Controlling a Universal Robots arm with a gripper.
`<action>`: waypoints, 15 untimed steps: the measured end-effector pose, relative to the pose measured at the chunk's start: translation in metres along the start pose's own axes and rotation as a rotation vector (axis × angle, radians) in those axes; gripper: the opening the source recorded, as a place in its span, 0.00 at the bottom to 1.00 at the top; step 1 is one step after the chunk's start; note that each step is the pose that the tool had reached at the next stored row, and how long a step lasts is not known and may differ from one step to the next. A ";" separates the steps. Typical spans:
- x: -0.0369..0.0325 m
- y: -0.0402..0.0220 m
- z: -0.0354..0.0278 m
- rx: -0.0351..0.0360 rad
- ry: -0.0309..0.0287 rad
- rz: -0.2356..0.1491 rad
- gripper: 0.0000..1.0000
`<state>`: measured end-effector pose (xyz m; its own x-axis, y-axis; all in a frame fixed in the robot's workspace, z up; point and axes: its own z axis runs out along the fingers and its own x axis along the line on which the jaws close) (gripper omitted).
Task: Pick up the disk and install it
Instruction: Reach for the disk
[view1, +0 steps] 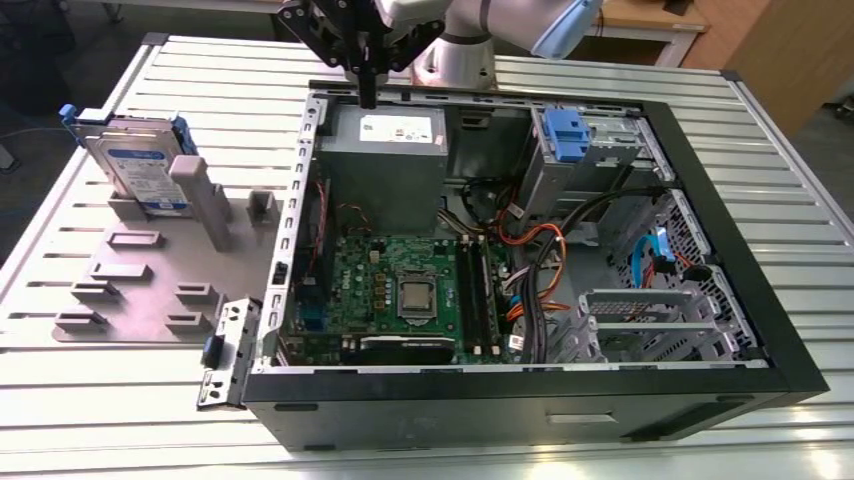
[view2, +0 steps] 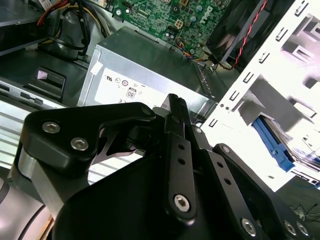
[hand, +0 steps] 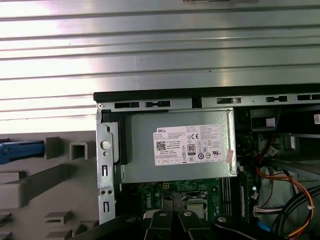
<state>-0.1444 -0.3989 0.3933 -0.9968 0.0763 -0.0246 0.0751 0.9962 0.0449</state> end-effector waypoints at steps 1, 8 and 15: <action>0.0002 0.0000 0.0000 0.0000 0.0000 0.000 0.11; 0.0016 -0.0001 0.0000 0.0000 0.0000 0.000 0.11; 0.0034 -0.0003 -0.0001 0.0000 0.0000 0.000 0.11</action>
<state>-0.1479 -0.3989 0.3933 -0.9968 0.0763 -0.0246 0.0751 0.9962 0.0449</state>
